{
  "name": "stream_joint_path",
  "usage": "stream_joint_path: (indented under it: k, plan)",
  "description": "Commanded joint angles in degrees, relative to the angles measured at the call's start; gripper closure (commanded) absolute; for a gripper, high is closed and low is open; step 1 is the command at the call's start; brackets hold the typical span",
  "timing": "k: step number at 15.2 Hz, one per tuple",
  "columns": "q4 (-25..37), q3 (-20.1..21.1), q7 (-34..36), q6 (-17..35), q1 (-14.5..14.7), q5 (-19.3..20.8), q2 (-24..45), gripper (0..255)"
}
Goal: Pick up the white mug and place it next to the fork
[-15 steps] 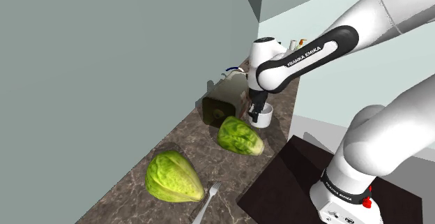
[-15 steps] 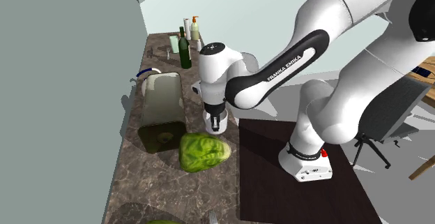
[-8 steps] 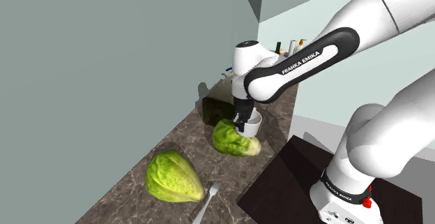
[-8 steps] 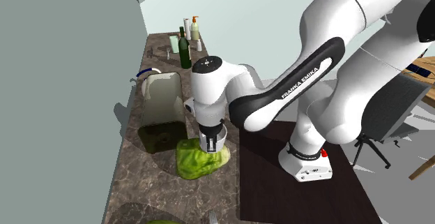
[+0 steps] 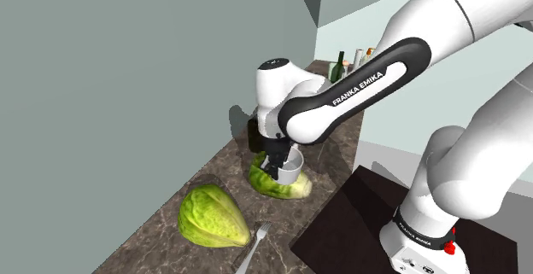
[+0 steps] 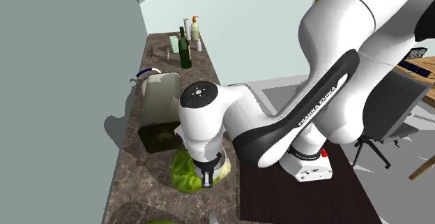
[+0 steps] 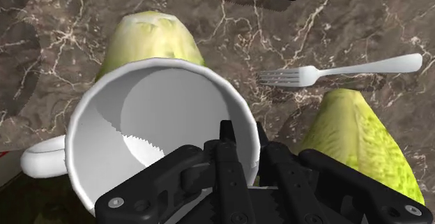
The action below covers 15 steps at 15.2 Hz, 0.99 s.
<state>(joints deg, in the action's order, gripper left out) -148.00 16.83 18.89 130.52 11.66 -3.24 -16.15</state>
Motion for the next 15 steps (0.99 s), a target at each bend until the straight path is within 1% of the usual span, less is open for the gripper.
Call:
stream_joint_path:
  k: [1,7,11,15]
  plan:
    - [1.9,2.2,3.3,-0.3,1.2,-0.3,1.8,255]
    - [10.3,7.8,13.2,-1.2,3.6,1.8,9.6,255]
    - [17.0,10.7,20.1,-2.4,5.4,4.8,15.8,255]
    - [24.7,12.7,26.8,-4.4,8.0,8.7,22.6,255]
